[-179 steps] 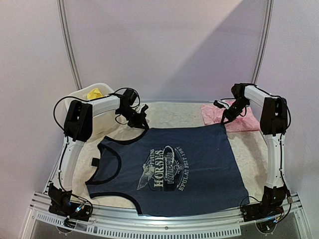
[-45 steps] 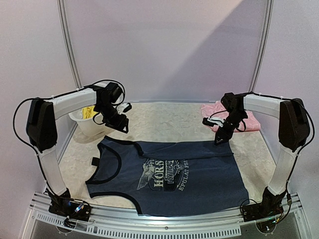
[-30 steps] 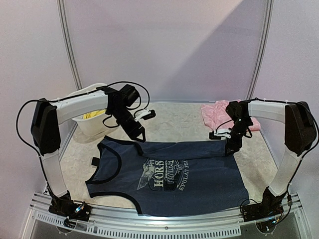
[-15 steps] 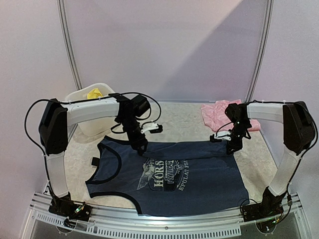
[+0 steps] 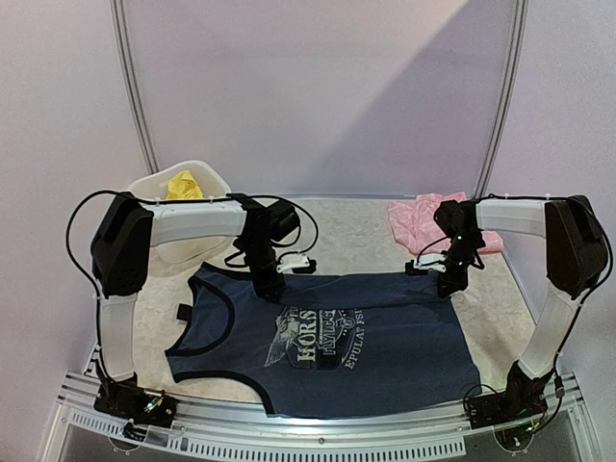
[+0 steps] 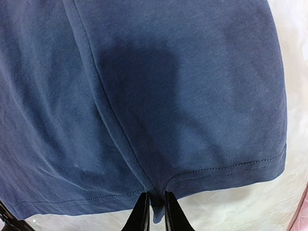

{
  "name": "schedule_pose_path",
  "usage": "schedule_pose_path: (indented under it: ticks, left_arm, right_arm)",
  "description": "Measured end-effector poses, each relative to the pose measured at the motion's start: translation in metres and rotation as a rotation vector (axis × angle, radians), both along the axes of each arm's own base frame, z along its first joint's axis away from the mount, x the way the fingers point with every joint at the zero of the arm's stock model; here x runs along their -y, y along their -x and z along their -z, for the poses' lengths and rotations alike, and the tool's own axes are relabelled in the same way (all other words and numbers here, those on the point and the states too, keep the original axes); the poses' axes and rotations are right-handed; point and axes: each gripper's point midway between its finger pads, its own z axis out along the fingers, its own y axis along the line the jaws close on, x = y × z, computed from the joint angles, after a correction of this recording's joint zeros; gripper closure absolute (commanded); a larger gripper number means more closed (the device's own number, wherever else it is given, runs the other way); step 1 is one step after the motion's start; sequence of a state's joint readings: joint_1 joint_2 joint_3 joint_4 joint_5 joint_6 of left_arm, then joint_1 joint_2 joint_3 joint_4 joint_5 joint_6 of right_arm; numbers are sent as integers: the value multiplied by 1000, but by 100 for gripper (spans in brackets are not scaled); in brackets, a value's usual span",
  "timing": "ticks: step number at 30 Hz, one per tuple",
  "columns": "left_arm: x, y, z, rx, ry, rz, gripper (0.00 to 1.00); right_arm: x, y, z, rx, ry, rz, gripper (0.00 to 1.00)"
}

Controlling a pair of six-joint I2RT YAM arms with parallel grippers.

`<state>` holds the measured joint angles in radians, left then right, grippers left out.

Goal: Fold and stack the mixed laundry pile
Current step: Fold the flattened tank top at the center of the board.

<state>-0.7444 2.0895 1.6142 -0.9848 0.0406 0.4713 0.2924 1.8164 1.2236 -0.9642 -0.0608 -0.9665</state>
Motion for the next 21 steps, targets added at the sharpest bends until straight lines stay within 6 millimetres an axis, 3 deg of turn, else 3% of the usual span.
schedule_pose_path:
  ticks: [9, 12, 16, 21]
  left_arm:
    - [0, 5, 20, -46, -27, 13, 77]
    - [0, 5, 25, -58, -31, 11, 88]
    - [3, 2, 19, -50, -23, 7, 100]
    - [3, 1, 5, -27, -11, -5, 100]
  right_arm:
    - [0, 0, 0, -1, 0, 8, 90]
    - [0, 0, 0, -1, 0, 13, 98]
    - [0, 0, 0, -3, 1, 21, 100]
    - [1, 2, -3, -3, 2, 22, 100]
